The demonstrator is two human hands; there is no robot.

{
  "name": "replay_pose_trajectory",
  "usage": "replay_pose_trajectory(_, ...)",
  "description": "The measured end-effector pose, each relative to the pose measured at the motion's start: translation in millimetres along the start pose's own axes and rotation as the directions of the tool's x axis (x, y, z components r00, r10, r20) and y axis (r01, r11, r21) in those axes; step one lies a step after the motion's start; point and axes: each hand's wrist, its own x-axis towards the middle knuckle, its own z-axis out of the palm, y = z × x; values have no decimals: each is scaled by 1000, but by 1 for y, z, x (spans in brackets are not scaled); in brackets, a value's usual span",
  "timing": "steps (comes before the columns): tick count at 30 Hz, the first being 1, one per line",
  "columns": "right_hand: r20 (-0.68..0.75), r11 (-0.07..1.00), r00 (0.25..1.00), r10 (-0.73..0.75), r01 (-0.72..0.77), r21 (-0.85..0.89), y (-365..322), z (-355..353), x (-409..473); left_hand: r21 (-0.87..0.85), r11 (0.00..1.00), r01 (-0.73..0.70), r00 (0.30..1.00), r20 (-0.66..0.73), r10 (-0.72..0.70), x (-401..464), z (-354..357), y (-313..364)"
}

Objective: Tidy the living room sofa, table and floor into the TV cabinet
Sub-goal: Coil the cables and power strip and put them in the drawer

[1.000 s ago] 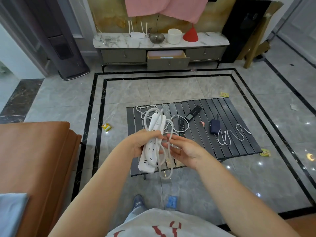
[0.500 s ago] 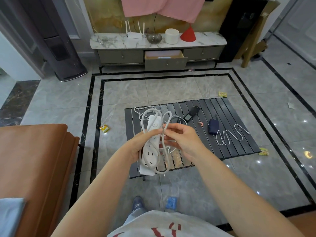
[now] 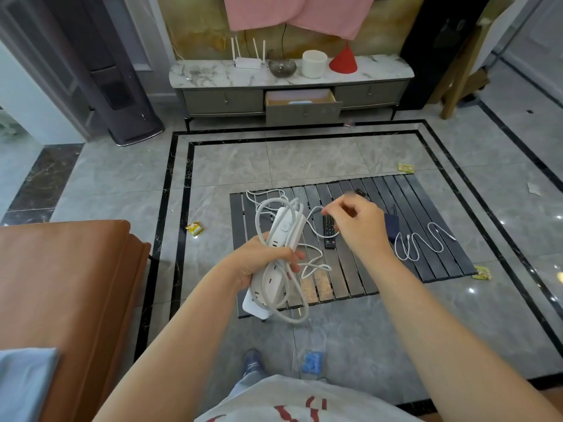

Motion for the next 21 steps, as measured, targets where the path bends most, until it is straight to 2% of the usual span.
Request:
replay_pose_trajectory(1,13,1000,1000,29,-29,6,5,2,4,-27,1000,-2,1000,3,2,-1,0,0)
replay_pose_trajectory(3,174,995,979,103,-102,-18,21,10,10,-44,999,-23,999,30,24,-3,-1,2)
replay_pose_trajectory(5,389,979,903,182,-204,17,34,23,10,-28,998,-56,997,60,58,-5,-2,6)
replay_pose_trajectory(8,578,978,806,130,-200,58,39,39,3,-47,993,-106,987,113,111,-12,-4,13)
replay_pose_trajectory(10,624,978,775,96,-190,86,33,51,1,-98,987,-129,978,153,143,-18,-8,15)
replay_pose_trajectory(12,630,985,768,111,-169,32,25,64,2,-136,980,-147,968,183,171,-23,-10,18)
replay_pose_trajectory(16,717,986,687,118,-167,-2,28,86,3,-91,977,-192,952,224,208,-30,-12,22)
replay_pose_trajectory(21,752,945,642,149,-316,82,11,88,-6,-87,972,-219,963,138,230,-32,-18,21)
